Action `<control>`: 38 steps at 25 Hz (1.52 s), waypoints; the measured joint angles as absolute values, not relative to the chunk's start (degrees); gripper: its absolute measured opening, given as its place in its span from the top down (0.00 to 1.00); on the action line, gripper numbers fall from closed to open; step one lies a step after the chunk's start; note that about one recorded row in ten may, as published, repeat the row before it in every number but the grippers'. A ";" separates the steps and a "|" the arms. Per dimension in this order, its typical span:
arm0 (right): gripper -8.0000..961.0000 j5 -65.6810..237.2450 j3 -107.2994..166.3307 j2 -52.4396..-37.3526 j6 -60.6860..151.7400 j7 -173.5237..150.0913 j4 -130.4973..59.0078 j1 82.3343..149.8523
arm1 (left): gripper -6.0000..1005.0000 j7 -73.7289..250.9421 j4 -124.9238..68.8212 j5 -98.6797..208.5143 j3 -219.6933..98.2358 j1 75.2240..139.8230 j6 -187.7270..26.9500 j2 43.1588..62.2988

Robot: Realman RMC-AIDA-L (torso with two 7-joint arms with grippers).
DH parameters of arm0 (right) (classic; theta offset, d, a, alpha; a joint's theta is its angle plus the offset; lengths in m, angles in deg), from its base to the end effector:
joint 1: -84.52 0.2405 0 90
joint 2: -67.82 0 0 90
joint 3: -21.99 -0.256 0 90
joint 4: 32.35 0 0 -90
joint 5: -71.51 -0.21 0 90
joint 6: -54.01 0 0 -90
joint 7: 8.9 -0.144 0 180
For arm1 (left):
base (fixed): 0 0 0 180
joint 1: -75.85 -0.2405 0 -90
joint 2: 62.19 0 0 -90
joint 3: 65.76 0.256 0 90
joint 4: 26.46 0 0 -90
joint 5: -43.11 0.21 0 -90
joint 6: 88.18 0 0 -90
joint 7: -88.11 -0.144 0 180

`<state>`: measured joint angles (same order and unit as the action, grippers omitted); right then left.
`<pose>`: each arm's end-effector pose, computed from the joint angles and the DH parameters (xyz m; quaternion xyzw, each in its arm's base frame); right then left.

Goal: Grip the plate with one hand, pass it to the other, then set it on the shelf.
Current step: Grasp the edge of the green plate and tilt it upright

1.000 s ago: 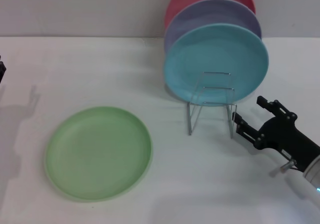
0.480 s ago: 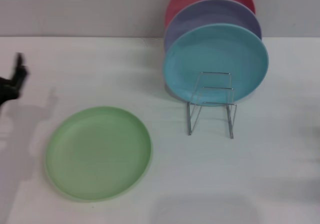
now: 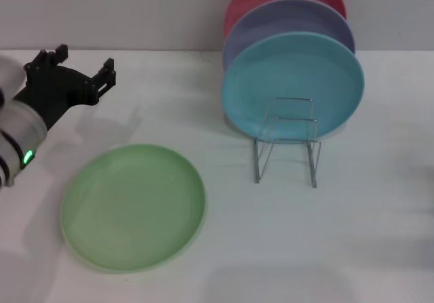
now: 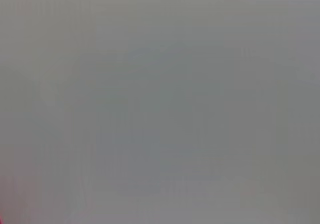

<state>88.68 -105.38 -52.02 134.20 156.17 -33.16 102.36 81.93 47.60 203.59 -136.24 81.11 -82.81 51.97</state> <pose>0.3889 0.2623 0.0362 -0.5708 0.2701 0.3104 0.7105 -0.2349 0.3480 0.0002 -0.7884 -0.2307 -0.1811 0.5408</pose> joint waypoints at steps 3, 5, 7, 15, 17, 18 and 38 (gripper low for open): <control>0.20 88.65 -105.41 -51.90 133.57 156.20 -33.03 102.57 | 0.20 81.43 60.76 204.04 -140.35 80.70 -104.94 52.79; 0.20 88.64 -105.41 -51.83 133.20 156.26 -32.79 102.64 | 0.20 80.72 65.52 204.01 -142.99 82.11 -117.29 53.92; 0.20 88.64 -105.43 -51.75 132.71 156.28 -32.51 102.69 | 0.20 78.78 68.18 203.97 -145.57 84.24 -129.69 55.43; 0.20 88.68 -105.39 -51.71 130.61 156.31 -32.25 102.85 | 0.20 79.27 65.74 203.57 -149.40 90.88 -148.36 56.06; 0.20 88.68 -105.38 -51.71 130.35 156.32 -32.25 102.77 | 0.20 79.70 63.95 203.49 -150.36 91.93 -149.64 56.03; 0.20 88.68 -105.37 -51.71 130.24 156.33 -32.26 102.73 | 0.20 79.74 62.46 203.45 -150.99 92.71 -150.34 56.05; 0.20 89.30 -105.18 -51.81 130.38 156.33 -32.59 102.69 | 0.20 78.39 49.03 202.29 -156.51 99.71 -153.37 56.00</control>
<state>89.30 -105.18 -51.81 130.38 156.33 -32.59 102.69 78.39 49.03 202.29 -156.51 99.71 -153.37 56.00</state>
